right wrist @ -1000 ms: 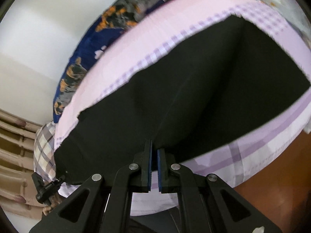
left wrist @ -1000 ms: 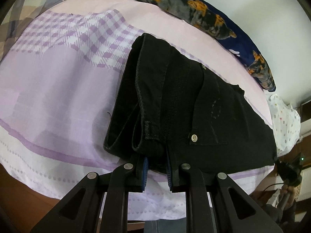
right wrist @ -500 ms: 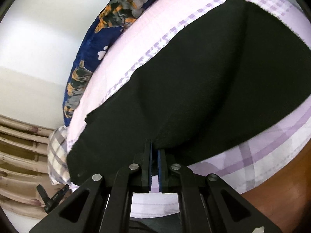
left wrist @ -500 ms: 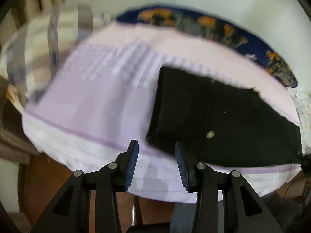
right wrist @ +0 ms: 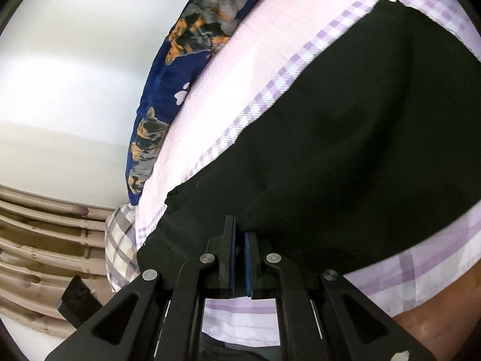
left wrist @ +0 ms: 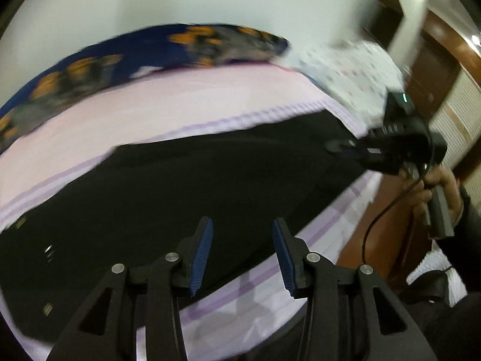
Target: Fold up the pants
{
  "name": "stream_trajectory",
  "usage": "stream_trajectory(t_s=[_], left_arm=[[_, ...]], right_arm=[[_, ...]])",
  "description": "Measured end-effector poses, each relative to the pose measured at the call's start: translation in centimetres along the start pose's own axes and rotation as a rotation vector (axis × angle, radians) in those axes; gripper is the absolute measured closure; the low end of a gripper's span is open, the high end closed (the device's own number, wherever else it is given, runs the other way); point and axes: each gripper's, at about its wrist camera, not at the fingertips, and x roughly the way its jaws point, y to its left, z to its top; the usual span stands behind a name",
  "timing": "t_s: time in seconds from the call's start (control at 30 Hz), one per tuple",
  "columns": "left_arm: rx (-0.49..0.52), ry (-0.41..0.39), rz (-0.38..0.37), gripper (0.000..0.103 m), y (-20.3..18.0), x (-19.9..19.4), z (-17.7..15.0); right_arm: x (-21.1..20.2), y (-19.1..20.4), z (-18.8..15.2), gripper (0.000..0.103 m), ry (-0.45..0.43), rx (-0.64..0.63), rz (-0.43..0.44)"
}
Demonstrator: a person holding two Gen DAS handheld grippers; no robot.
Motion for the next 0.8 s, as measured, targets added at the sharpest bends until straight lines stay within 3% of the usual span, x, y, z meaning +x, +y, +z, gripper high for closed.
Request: stream_trajectory(t_s=[0.17,0.3,0.33,0.43,0.6,0.67,0.8], left_arm=[[0.110,0.078,-0.060,0.060,-5.0,5.2,1.7],[0.203,0.114,0.020,0.060,-7.5,8.4,2.7],[0.196,0.127,0.025,0.061,-7.6,9.3,3.0],[0.154,0.146,0.040,0.091,-7.4,10.9,3.9],[0.052,0.144,0.045,0.096,-5.7,11.6,4.6],[0.014,0.134,0.039,0.097,-4.9,11.5,4.9],[-0.117,0.115,0.004,0.097,-2.7,11.7,5.6]], right_arm=[[0.1,-0.6,0.3,0.098,0.010,0.038,0.038],[0.0,-0.6,0.0,0.095,0.017,0.011,0.041],[-0.1,-0.5,-0.1,0.094,0.021,-0.011,0.042],[-0.4,-0.9,-0.3,0.090,0.052,-0.031,0.037],[-1.8,-3.4,-0.5,0.080,0.044,0.000,0.031],[-3.2,-4.7,-0.2,0.071,-0.010,0.017,-0.021],[-5.5,-7.4,1.6,0.070,-0.113,0.067,-0.084]])
